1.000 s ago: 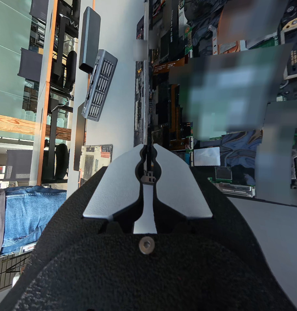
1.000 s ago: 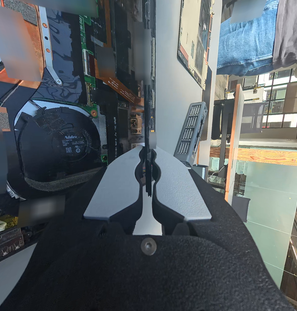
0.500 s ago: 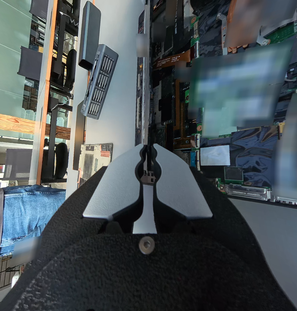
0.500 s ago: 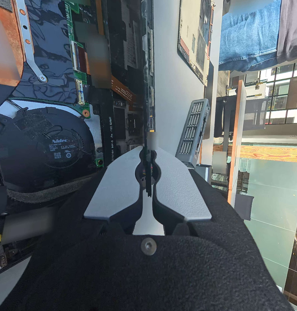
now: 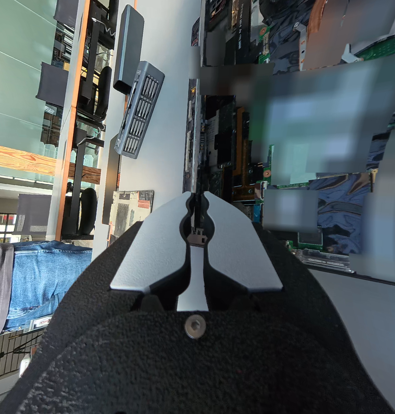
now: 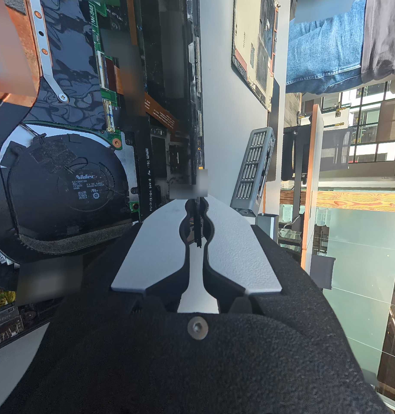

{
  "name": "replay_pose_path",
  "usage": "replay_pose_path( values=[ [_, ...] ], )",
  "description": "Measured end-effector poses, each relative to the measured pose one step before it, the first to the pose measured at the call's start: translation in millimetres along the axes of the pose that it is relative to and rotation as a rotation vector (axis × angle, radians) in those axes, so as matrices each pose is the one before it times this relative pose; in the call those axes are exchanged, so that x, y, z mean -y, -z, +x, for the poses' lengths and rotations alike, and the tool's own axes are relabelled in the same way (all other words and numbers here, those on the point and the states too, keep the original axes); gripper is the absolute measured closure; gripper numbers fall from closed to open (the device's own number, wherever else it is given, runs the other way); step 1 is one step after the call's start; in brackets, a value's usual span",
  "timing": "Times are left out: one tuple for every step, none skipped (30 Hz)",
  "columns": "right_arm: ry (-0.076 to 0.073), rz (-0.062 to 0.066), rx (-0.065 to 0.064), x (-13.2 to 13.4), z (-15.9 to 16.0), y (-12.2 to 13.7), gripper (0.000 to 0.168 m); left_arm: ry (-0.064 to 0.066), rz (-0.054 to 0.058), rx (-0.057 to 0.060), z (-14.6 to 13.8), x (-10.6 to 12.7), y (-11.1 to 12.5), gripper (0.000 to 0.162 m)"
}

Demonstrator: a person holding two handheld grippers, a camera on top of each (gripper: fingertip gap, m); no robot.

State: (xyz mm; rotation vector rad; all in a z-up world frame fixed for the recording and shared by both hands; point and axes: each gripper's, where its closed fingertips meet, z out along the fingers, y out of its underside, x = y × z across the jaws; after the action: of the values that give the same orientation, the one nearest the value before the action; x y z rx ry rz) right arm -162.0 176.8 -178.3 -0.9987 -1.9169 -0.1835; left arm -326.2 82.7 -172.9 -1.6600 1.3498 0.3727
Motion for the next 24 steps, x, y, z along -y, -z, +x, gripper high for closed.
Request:
replay_pose_path(
  values=[
    [0.0034,-0.0001,-0.0001,0.41,0.02,-0.22,0.163,-0.0001,-0.0006,0.0013,-0.59,-0.34,0.11,0.157],
    [0.0119,-0.0015,-0.0068,0.27,0.61,0.05,0.163,-0.0085,0.0002,0.0111,-1.45,0.05,0.42,0.157],
    [0.0097,-0.0031,-0.0024,-0.02,-0.27,-0.29,0.163,-0.0171,0.0017,0.0128,-1.25,0.45,0.67,0.157],
    [-0.0016,-0.0013,0.0003,-0.03,-0.62,-0.39,0.163,-0.0124,-0.0024,0.0016,0.18,-0.13,0.11,0.157],
    [-0.0043,0.0022,-0.0023,0.47,-0.17,-0.18,0.163,0.0016,-0.0092,-0.0096,1.43,-1.38,-0.85,0.157],
    [0.0008,-0.0013,-0.0022,0.19,0.0,0.05,0.163,0.0057,-0.0006,0.0013,0.42,-1.03,-0.65,0.157],
    [0.0079,-0.0002,-0.0023,0.6,-0.06,0.18,0.163,0.0047,0.002,-0.0031,0.88,-0.77,-0.43,0.157],
    [0.0098,-0.0032,-0.0041,0.1,-0.01,0.01,0.163,0.0035,0.002,-0.0003,0.16,-0.27,0.11,0.157],
    [0.0107,-0.005,-0.0049,-0.01,-0.25,-0.03,0.163,0.0007,0.0001,0.0001,-0.24,-0.08,0.07,0.157],
    [0.0109,-0.0046,-0.006,-0.01,-0.19,0.14,0.163,-0.0002,0.0006,-0.0018,0.13,-0.02,-0.09,0.157],
    [0.0076,-0.0032,-0.0045,0.16,-0.39,0.1,0.163,-0.0005,0.0011,0.0011,0.06,-0.02,0.01,0.157],
    [0.007,-0.0031,-0.0023,0.12,-0.74,0.17,0.164,-0.0009,0.0018,0.0016,0.42,-0.09,0.0,0.157],
    [0.0066,-0.0037,-0.0015,-0.13,-0.94,0.01,0.163,0.0028,0.0024,-0.0015,1.08,-0.16,-0.15,0.157],
    [0.0045,-0.0025,-0.0052,-0.06,-0.42,0.04,0.163,0.0083,0.0011,-0.0016,1.29,-0.07,-0.17,0.157],
    [0.0041,-0.0024,-0.0043,-0.09,-0.74,-0.23,0.163,0.0074,0.0003,0.0019,0.88,0.01,-0.1,0.157],
    [-0.0005,-0.0029,-0.0024,-0.35,-1.09,-0.3,0.163,0.0069,0.0013,0.0,1.48,0.1,-0.19,0.157],
    [-0.0017,0.0013,-0.009,0.02,-0.37,-0.05,0.163,0.0146,0.0006,0.0015,1.3,-0.05,-0.25,0.157],
    [-0.0025,0.0008,-0.0041,0.0,-1.2,0.0,0.164,0.0249,0.0013,0.0011,0.99,-0.11,-0.12,0.157],
    [-0.0024,-0.0008,-0.0026,-0.01,-1.4,-0.14,0.163,0.0324,0.0016,-0.0065,1.54,-0.23,-0.28,0.156],
    [-0.0007,-0.0014,-0.0081,0.01,-0.45,0.07,0.163,0.0318,0.0046,-0.0025,0.73,-0.13,-0.07,0.156],
    [-0.0057,-0.0012,-0.0038,-0.09,-0.35,0.0,0.163,0.0289,0.0053,-0.0009,0.3,0.01,-0.12,0.156],
    [-0.0075,-0.0004,-0.0005,-0.01,-0.23,0.0,0.163,0.0265,0.0029,-0.005,0.79,-0.1,-0.29,0.155],
    [0.0019,-0.001,-0.0062,0.01,0.15,-0.05,0.163,0.025,0.0029,-0.0016,0.12,-0.02,-0.08,0.155],
    [0.0073,-0.0029,-0.0079,-0.06,0.15,0.08,0.163,0.0252,0.0047,0.002,-0.17,0.18,-0.1,0.155]
  ],
)
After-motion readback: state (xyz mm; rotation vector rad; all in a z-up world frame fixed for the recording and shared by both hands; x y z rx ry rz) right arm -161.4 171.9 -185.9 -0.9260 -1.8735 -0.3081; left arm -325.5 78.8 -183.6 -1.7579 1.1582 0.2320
